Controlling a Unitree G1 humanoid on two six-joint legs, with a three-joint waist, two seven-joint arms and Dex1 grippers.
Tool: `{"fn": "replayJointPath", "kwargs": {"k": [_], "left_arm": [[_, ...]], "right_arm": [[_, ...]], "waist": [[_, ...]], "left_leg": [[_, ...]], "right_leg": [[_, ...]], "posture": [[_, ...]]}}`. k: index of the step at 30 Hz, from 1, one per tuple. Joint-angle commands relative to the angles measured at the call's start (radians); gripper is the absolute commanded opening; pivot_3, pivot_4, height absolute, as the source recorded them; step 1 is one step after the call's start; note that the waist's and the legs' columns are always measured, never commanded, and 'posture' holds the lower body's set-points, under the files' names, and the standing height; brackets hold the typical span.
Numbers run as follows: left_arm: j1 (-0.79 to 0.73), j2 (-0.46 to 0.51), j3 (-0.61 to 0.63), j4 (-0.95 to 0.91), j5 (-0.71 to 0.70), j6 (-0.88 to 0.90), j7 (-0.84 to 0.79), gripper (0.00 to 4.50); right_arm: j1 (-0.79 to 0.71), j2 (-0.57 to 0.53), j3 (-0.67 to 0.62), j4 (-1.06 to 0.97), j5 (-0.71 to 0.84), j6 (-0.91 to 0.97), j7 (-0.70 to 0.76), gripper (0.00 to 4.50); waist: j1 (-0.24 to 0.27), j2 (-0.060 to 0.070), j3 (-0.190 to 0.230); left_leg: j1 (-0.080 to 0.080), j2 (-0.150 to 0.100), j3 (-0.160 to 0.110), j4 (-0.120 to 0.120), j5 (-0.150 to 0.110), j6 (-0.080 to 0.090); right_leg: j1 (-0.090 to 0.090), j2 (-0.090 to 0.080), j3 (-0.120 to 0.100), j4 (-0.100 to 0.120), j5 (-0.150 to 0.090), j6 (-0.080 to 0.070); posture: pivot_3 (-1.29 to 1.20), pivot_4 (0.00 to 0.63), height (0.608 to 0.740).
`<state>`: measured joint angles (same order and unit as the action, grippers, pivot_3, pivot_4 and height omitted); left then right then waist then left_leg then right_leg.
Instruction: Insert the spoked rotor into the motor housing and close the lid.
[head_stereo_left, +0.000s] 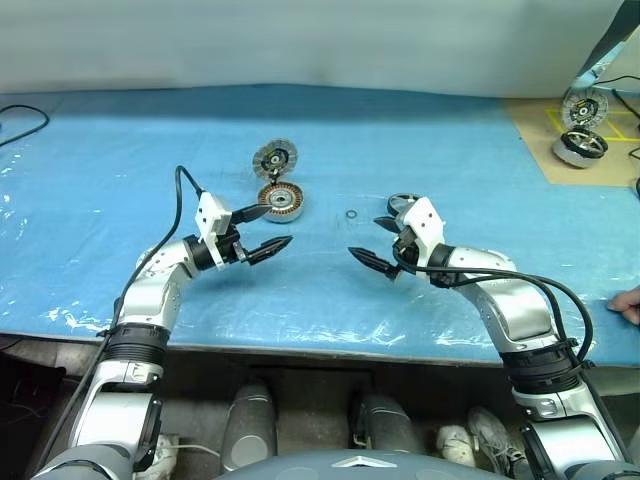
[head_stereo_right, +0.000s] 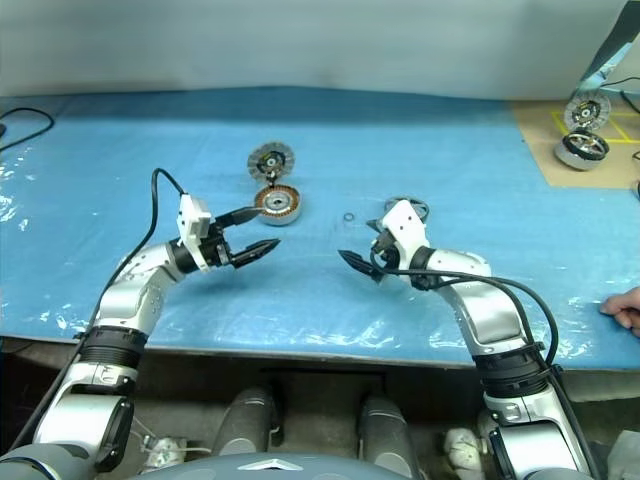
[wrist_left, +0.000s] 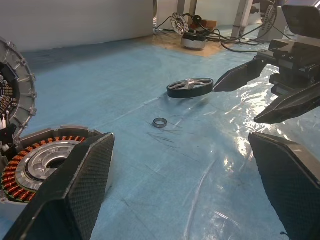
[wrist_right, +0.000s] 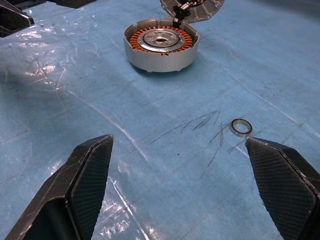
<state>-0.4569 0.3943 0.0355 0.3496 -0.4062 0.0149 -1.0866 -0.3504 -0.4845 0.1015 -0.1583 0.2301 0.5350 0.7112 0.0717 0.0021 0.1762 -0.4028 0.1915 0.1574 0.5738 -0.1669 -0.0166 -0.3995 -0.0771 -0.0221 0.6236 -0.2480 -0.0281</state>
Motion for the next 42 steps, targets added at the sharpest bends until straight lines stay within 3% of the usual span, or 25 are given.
{"fn": "replayJointPath", "kwargs": {"k": [1,17,27,42], "left_arm": [[-0.005,0.006,0.014,-0.019,0.010,-0.027,0.011,4.50],[-0.073,0.032,-0.013,0.027,0.051,0.025,-0.014,4.50],[-0.304,0.084,-0.035,0.252,0.099,-0.013,-0.151,4.50],[-0.155,0.098,-0.006,0.105,0.049,0.070,-0.169,4.50]], "right_arm": [[-0.023,0.007,-0.017,0.010,-0.032,-0.035,-0.051,4.45],[-0.023,-0.007,-0.018,-0.014,-0.004,0.000,-0.002,4.45],[0.030,-0.003,-0.029,-0.065,-0.003,0.019,-0.045,4.45],[0.045,-0.004,-0.035,-0.074,-0.007,0.030,-0.070,4.45]], "waist": [[0.000,0.000,0.000],[0.000,0.000,0.000],[0.008,0.000,0.000],[0.010,0.000,0.000]], "left_leg": [[0.000,0.000,0.000,0.000,0.000,0.000],[0.000,0.000,0.003,0.000,0.000,0.000],[0.000,0.000,0.004,0.000,0.001,0.001],[-0.001,0.001,0.005,-0.001,0.000,0.001]], "right_leg": [[0.000,0.000,0.000,0.000,0.000,0.000],[0.000,0.000,0.000,0.000,0.000,0.000],[-0.001,0.000,0.000,0.000,0.000,0.000],[-0.002,0.000,-0.001,0.000,0.000,0.000]], "posture": [[0.00,0.150,0.740],[0.00,0.150,0.740],[0.00,0.150,0.740],[0.00,0.150,0.740]]}}
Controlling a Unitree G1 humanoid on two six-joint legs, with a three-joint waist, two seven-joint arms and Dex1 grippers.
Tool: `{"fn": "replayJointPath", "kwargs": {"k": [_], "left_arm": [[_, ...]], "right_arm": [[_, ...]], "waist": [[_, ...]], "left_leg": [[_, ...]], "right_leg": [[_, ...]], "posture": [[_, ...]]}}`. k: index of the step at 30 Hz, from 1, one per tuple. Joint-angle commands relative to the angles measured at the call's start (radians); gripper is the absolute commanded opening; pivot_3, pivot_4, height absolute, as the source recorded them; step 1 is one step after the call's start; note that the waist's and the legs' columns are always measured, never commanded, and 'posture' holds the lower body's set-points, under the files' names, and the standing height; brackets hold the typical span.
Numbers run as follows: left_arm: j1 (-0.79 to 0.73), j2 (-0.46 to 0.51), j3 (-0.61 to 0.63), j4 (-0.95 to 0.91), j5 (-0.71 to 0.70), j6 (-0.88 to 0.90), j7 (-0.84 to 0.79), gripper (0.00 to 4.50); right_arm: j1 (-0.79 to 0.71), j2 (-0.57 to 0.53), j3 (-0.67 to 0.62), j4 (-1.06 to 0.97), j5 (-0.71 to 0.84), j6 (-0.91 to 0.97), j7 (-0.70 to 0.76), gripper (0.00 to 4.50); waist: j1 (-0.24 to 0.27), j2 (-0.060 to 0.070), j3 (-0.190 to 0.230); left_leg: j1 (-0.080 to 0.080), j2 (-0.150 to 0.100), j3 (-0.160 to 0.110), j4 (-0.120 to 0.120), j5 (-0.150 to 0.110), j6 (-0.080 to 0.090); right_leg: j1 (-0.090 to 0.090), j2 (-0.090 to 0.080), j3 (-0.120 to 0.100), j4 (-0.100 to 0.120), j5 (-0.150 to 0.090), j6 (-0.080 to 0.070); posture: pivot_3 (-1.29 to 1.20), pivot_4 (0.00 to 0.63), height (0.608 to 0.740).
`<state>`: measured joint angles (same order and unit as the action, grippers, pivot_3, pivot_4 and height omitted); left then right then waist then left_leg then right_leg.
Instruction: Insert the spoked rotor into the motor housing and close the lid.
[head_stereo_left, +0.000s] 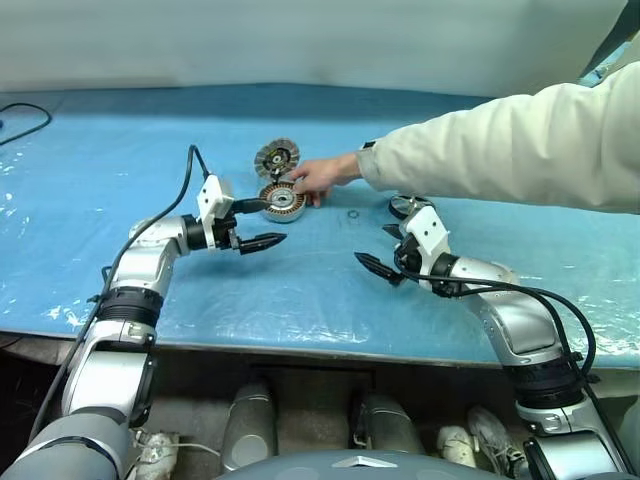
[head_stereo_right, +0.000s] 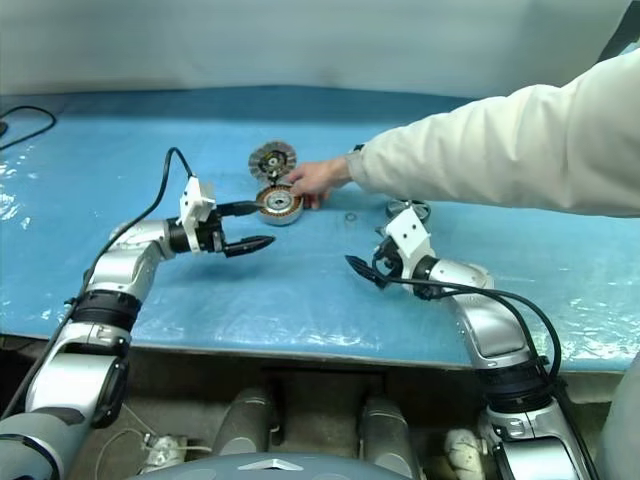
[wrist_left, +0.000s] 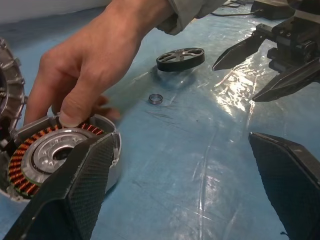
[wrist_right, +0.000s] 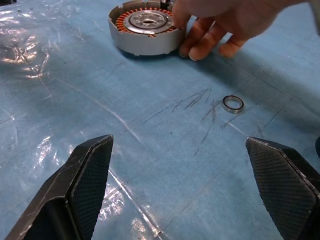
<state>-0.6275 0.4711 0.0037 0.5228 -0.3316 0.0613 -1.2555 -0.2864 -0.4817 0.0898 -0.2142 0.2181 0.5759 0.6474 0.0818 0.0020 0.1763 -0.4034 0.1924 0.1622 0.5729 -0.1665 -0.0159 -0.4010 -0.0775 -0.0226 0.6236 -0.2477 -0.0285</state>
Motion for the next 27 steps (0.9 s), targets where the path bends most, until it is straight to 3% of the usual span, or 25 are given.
{"fn": "replayJointPath", "kwargs": {"k": [1,8,18,27], "left_arm": [[0.032,0.029,0.024,-0.086,-0.029,0.033,-0.007,4.50],[0.088,0.057,0.025,-0.157,-0.042,0.079,-0.011,4.50],[0.088,0.020,0.021,-0.178,-0.044,0.076,0.041,4.50],[0.116,-0.005,0.014,-0.167,-0.016,0.036,0.088,4.50]], "right_arm": [[-0.021,-0.006,-0.021,-0.014,0.004,-0.011,-0.007,4.45],[-0.020,0.003,0.008,-0.025,0.010,0.000,0.004,4.45],[-0.050,-0.006,-0.005,-0.022,0.023,0.003,0.025,4.45],[-0.217,0.016,0.092,0.073,-0.032,-0.060,0.080,4.45]], "waist": [[0.000,0.000,0.000],[-0.001,0.000,0.000],[0.000,0.000,0.000],[-0.008,0.000,0.000]], "left_leg": [[0.000,0.000,0.000,0.000,0.000,0.000],[0.000,0.000,0.001,-0.001,0.000,0.000],[0.000,0.000,0.001,-0.001,0.000,0.000],[0.001,0.001,0.001,0.000,0.000,0.000]], "right_leg": [[0.000,0.000,0.000,0.000,0.000,0.000],[-0.001,0.000,0.000,0.000,0.000,0.000],[0.000,0.000,0.000,0.000,0.000,0.000],[0.000,0.000,0.001,0.000,0.000,0.000]], "posture": [[0.00,0.150,0.740],[0.00,0.150,0.740],[0.00,0.150,0.740],[0.00,0.150,0.740]]}}
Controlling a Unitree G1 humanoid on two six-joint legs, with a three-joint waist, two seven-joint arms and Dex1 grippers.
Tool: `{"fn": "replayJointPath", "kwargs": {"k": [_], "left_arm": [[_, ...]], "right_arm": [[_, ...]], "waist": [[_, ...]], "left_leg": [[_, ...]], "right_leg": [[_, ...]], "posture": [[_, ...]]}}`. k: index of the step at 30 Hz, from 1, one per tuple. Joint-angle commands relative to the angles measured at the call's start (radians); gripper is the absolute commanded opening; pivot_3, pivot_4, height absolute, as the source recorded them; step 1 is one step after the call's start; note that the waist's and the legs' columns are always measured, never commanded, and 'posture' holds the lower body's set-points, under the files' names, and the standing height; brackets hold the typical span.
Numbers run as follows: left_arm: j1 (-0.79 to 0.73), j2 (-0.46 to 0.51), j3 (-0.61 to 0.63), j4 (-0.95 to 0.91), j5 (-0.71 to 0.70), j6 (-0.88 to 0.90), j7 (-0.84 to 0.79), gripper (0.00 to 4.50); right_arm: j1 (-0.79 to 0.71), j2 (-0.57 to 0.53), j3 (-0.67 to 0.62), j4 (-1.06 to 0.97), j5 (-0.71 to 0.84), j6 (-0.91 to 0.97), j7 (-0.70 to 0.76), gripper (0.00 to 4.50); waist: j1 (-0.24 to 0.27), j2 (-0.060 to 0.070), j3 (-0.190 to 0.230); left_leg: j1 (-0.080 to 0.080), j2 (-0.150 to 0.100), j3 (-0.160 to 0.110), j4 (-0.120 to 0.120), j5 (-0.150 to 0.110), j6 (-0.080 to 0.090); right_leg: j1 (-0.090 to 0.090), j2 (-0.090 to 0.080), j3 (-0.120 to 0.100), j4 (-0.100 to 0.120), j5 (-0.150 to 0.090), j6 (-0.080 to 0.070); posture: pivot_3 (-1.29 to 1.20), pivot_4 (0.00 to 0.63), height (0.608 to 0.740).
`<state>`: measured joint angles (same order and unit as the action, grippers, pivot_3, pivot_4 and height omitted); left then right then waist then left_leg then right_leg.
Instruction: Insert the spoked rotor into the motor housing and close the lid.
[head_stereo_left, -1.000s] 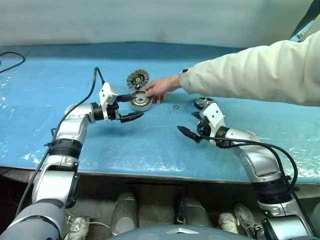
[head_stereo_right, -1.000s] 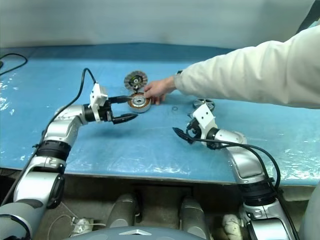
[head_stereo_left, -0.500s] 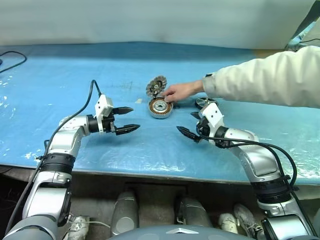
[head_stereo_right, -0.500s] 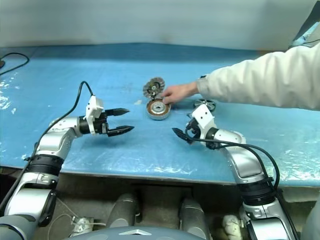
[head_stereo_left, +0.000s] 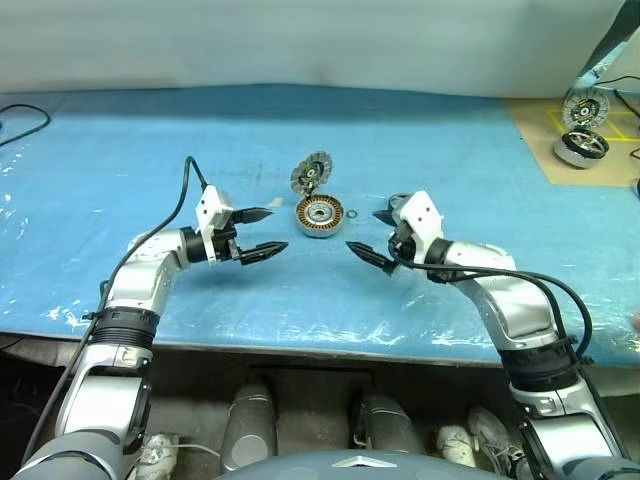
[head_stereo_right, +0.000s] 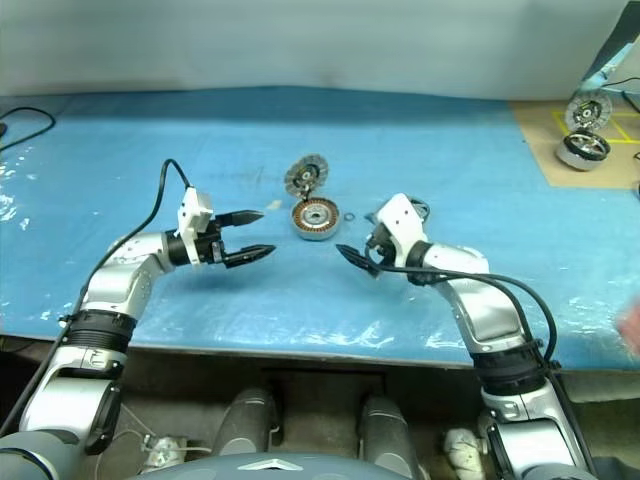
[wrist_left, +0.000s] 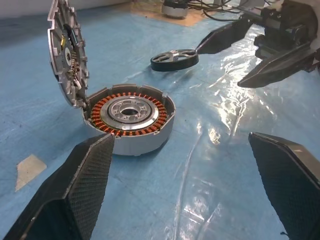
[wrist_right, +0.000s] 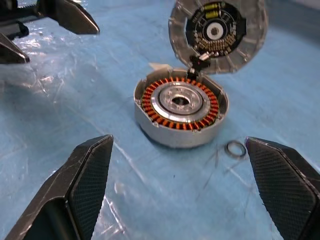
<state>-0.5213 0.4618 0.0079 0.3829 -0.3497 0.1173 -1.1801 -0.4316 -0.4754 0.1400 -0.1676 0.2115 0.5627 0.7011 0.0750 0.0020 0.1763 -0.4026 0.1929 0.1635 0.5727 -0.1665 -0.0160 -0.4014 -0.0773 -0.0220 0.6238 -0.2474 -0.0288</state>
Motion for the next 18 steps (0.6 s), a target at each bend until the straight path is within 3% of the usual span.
{"fn": "replayJointPath", "kwargs": {"k": [1,4,8,13,18], "left_arm": [[0.021,0.007,0.008,-0.031,0.006,-0.026,0.012,4.50],[0.044,0.008,0.011,-0.045,0.000,-0.018,0.017,4.50],[0.086,-0.010,0.031,-0.089,-0.027,0.010,0.060,4.50],[0.171,-0.019,0.027,-0.163,-0.033,0.000,0.087,4.50],[0.220,-0.030,0.036,-0.214,-0.040,-0.001,0.130,4.50]], "right_arm": [[-0.113,0.021,0.073,0.057,-0.043,-0.063,0.042,4.45],[-0.227,0.051,0.170,0.165,-0.111,-0.127,0.090,4.45],[-0.437,0.113,0.282,0.463,-0.222,-0.272,0.161,4.45],[-0.626,0.175,0.315,0.772,-0.259,-0.381,0.306,4.45],[-0.723,0.185,0.315,0.984,-0.300,-0.467,0.419,4.45]], "waist": [[-0.004,0.000,0.000],[-0.010,0.000,0.000],[-0.008,0.000,0.000],[-0.004,-0.001,0.000],[-0.004,-0.001,0.000]], "left_leg": [[0.000,0.000,0.000,0.000,0.000,0.000],[0.000,0.001,0.001,0.000,0.000,0.000],[-0.001,0.001,0.001,0.001,0.000,0.000],[-0.003,0.001,0.001,0.001,0.000,0.000],[-0.004,0.003,0.002,0.002,0.001,0.003]], "right_leg": [[0.000,0.000,0.000,0.000,0.000,0.000],[-0.001,0.000,0.000,0.001,0.000,0.000],[-0.001,0.000,0.000,0.001,0.000,-0.001],[-0.002,0.000,-0.001,0.001,0.000,-0.001],[-0.002,0.000,-0.003,0.002,0.001,-0.001]], "posture": [[0.00,0.150,0.740],[0.00,0.150,0.740],[0.00,0.150,0.740],[0.00,0.150,0.740],[0.00,0.150,0.740]]}}
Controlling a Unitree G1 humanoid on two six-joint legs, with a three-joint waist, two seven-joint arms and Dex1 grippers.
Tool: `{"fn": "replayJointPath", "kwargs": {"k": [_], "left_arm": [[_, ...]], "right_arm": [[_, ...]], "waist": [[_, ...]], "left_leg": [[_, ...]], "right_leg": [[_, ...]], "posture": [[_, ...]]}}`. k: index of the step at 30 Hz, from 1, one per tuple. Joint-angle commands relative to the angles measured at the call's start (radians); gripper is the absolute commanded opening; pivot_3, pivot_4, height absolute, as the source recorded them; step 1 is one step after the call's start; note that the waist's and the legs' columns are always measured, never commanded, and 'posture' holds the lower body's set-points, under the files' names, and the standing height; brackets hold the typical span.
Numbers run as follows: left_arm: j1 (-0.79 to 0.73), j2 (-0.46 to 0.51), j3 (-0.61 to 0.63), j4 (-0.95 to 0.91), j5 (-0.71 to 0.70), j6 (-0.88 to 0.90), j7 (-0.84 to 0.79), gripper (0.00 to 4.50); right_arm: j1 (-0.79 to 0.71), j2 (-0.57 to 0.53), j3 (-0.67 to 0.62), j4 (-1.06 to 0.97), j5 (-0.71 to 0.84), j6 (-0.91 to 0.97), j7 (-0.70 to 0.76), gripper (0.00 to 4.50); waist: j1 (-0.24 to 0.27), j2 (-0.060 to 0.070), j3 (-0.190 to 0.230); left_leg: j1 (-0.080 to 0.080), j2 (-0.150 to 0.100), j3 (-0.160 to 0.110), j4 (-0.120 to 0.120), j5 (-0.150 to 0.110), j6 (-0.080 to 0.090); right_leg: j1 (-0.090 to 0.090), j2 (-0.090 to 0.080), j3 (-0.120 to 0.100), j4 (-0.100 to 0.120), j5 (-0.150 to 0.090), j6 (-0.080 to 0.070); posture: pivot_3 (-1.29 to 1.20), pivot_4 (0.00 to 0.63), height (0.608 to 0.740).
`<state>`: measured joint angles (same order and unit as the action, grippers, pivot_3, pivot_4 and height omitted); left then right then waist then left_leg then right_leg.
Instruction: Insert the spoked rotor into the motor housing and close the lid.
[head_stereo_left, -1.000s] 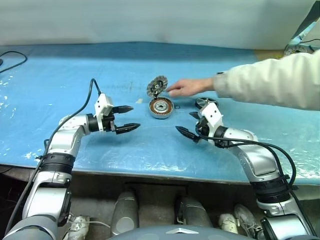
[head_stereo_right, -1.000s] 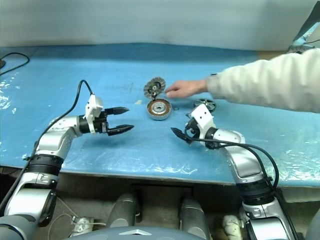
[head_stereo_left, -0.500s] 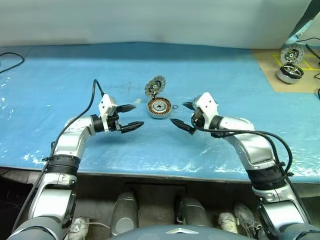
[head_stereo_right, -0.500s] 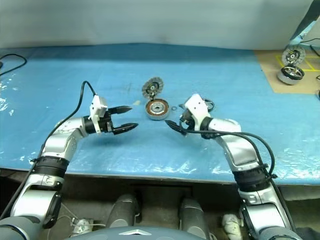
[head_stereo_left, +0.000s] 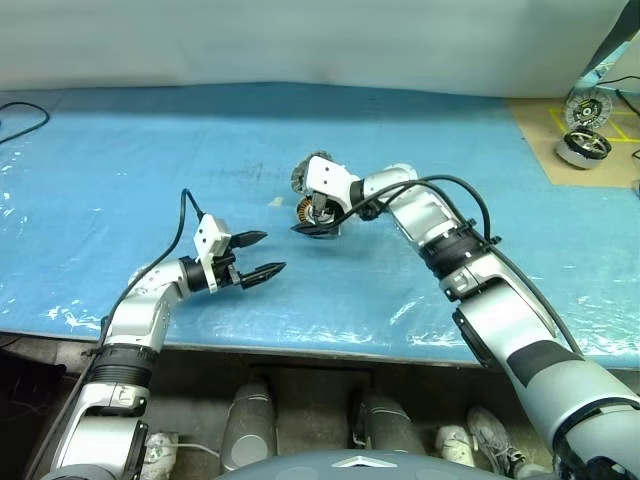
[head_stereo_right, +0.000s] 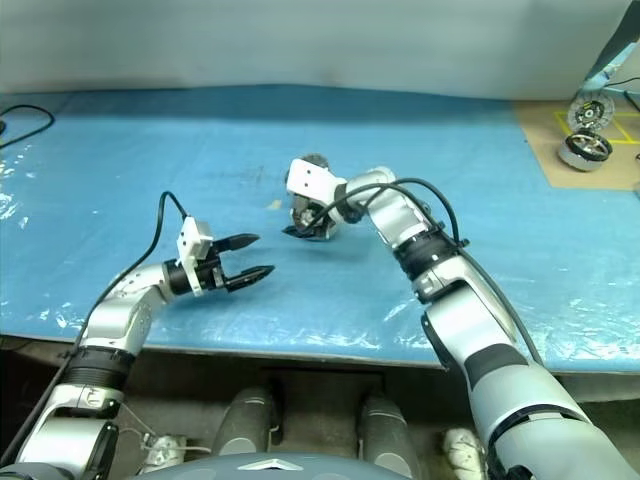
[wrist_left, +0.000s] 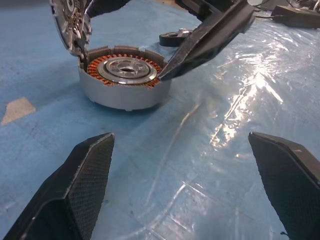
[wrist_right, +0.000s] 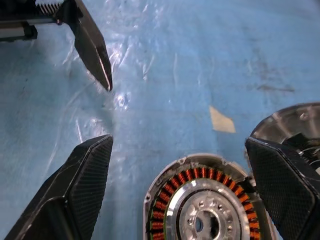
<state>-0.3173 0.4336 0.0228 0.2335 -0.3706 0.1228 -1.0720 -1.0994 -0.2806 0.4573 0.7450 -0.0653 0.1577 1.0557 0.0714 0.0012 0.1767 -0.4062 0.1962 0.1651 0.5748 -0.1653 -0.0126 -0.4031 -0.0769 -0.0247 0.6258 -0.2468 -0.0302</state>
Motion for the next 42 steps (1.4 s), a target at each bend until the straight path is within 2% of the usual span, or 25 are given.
{"fn": "replayJointPath", "kwargs": {"k": [1,3,9,20,23,29,30,35,42], "left_arm": [[0.025,-0.004,0.023,-0.072,-0.021,-0.007,0.028,4.50],[0.041,-0.008,0.021,-0.084,-0.021,-0.008,0.038,4.50],[0.052,-0.019,0.015,-0.093,-0.015,-0.015,0.058,4.50],[0.048,-0.026,0.007,-0.072,-0.006,-0.029,0.054,4.50],[0.046,-0.030,0.003,-0.072,-0.004,-0.030,0.057,4.50],[0.034,-0.043,-0.008,-0.063,0.002,-0.034,0.064,4.50],[0.033,-0.045,-0.009,-0.062,0.002,-0.035,0.065,4.50],[0.031,-0.049,-0.014,-0.056,0.002,-0.038,0.064,4.50],[0.038,-0.051,-0.026,-0.053,-0.002,-0.032,0.053,4.50]], "right_arm": [[-0.066,-0.014,-0.001,0.094,-0.033,-0.084,0.086,4.45],[-0.081,-0.018,-0.003,0.133,-0.052,-0.120,0.118,4.45],[-0.105,0.003,-0.005,0.263,-0.133,-0.209,0.082,4.45],[-0.095,0.040,0.014,0.338,-0.237,-0.285,0.021,4.45],[-0.083,0.039,0.029,0.337,-0.268,-0.315,0.023,3.86],[-0.078,0.041,0.046,0.325,-0.309,-0.321,0.024,1.88],[-0.079,0.039,0.044,0.313,-0.308,-0.314,0.034,1.88],[-0.062,0.035,0.010,0.171,-0.271,-0.158,0.094,1.88],[0.160,-0.057,0.047,-0.414,-0.265,0.302,0.278,1.88]], "waist": [[-0.002,0.000,0.000],[-0.003,0.000,0.000],[-0.005,0.000,0.000],[-0.004,0.000,0.000],[-0.004,0.000,0.000],[-0.005,0.000,0.000],[-0.006,0.000,0.000],[-0.004,0.000,0.000],[0.000,-0.001,0.000]], "left_leg": [[0.000,0.000,0.000,0.000,0.000,0.000],[0.000,0.001,0.000,0.001,0.000,0.001],[0.001,0.005,0.003,0.002,-0.002,0.004],[0.001,0.005,0.005,0.003,-0.002,0.005],[0.002,0.005,0.006,0.004,-0.002,0.005],[0.003,0.006,0.006,0.005,-0.004,0.002],[0.004,0.006,0.007,0.005,-0.004,0.002],[0.006,0.007,0.008,0.006,-0.004,0.002],[0.003,0.007,0.009,0.006,-0.002,0.005]], "right_leg": [[0.000,0.000,0.000,0.000,0.000,0.000],[0.000,0.000,0.000,0.000,0.001,-0.001],[0.000,0.002,0.000,0.001,0.002,-0.003],[-0.002,0.002,0.001,0.002,0.002,-0.004],[-0.002,0.002,0.002,0.004,0.002,-0.004],[-0.002,0.002,0.003,0.006,0.001,-0.004],[-0.002,0.002,0.003,0.007,0.001,-0.005],[-0.002,0.002,0.003,0.013,-0.001,-0.007],[-0.003,0.002,0.003,0.011,-0.001,-0.007]], "posture": [[0.00,0.150,0.740],[0.00,0.150,0.740],[0.00,0.150,0.740],[0.00,0.150,0.740],[0.00,0.150,0.740],[0.00,0.150,0.740],[0.00,0.150,0.740],[0.00,0.150,0.740],[0.00,0.150,0.740]]}}
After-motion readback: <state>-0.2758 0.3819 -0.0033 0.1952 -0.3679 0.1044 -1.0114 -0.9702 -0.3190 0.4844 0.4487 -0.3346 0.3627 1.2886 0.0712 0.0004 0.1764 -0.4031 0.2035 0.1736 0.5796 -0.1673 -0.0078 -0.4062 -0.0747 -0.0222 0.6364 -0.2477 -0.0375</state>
